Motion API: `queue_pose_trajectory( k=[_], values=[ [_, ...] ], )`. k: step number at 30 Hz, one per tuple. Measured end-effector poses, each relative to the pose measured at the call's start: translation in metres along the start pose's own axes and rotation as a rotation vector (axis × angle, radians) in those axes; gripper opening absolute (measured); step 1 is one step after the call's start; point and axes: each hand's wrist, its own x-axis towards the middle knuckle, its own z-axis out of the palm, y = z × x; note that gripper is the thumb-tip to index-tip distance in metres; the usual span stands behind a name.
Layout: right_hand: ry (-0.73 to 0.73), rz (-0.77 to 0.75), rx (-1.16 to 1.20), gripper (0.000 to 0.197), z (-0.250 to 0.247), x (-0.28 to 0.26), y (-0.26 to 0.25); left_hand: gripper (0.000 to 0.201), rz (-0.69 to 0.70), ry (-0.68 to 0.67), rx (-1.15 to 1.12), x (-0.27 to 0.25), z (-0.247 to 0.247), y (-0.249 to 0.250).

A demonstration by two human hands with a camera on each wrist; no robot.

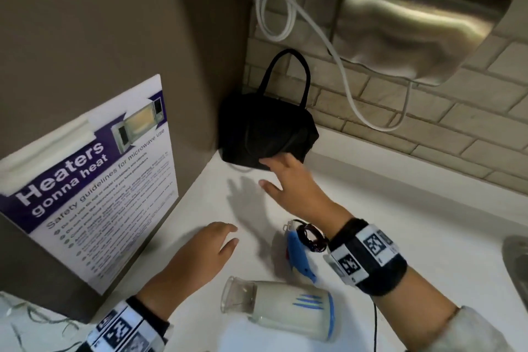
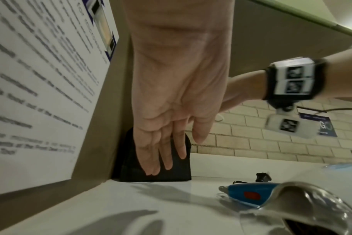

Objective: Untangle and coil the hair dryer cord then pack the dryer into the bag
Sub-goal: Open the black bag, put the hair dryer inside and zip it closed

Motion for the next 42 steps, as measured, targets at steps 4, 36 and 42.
queue_pose_trajectory(
  k=[4,36,42],
  values=[
    [0.129,0.135,-0.061,0.058,-0.015,0.068,0.007,0.037,0.055,0.044,0.086,-0.012,-0.003,-0.009],
    [0.062,-0.510,0.295,0.017,0.015,-0.041,-0.034,0.022,0.113,0.590,-0.052,-0.037,-0.075,0.016],
    [-0.033,-0.244,0.566,0.030,0.012,-0.030,-0.032,0.030,-0.019,0.584,-0.245,-0.043,-0.078,0.007]
  ],
)
